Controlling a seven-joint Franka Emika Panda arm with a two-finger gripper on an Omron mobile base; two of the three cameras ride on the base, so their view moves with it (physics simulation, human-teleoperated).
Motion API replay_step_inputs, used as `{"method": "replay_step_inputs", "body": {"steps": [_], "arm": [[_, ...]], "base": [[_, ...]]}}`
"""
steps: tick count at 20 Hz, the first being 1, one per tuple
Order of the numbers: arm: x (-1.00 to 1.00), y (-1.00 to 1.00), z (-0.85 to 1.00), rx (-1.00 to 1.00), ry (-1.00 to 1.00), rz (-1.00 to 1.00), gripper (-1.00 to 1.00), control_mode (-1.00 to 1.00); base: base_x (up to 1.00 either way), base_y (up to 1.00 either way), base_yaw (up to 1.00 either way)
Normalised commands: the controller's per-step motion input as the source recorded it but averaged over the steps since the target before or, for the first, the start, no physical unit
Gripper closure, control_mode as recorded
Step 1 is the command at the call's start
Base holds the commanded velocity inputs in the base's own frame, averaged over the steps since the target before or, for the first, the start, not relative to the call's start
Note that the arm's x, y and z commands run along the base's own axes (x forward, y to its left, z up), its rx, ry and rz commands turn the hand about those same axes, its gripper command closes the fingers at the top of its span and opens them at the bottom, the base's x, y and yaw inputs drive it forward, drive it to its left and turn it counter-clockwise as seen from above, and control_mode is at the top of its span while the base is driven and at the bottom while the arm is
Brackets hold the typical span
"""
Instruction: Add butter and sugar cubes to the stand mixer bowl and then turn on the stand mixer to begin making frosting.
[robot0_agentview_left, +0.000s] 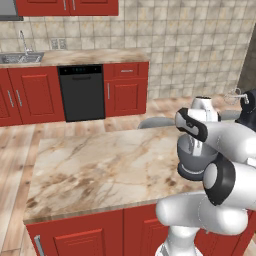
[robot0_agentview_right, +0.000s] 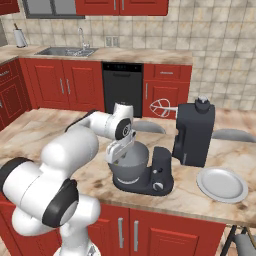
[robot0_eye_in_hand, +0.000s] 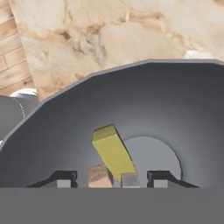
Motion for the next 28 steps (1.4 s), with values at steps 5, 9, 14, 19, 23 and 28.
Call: {"method": "replay_step_inputs", "body": {"steps": [5, 9, 14, 19, 23, 28], "arm": [[-0.12, 0.00, 0.07, 0.00, 0.00, -0.03, -1.00, -1.00], [-0.24, 0.06, 0.35, -0.03, -0.02, -0.06, -1.00, -1.00], [-0.24, 0.24, 0.43, -0.07, -0.03, -0.06, -1.00, -1.00], [-0.59, 0.16, 0.20, -0.02, -0.05, -0.10, -1.00, -1.00], [-1.00, -0.14, 0.00, 0.04, -0.15, -0.16, -1.00, -1.00], [-0.90, -0.19, 0.00, 0.03, -0.14, -0.14, -1.00, -1.00]], "base": [[0.00, 0.00, 0.00], [0.00, 0.00, 0.00], [0.00, 0.00, 0.00], [0.00, 0.00, 0.00], [0.00, 0.00, 0.00], [0.00, 0.00, 0.00]]}}
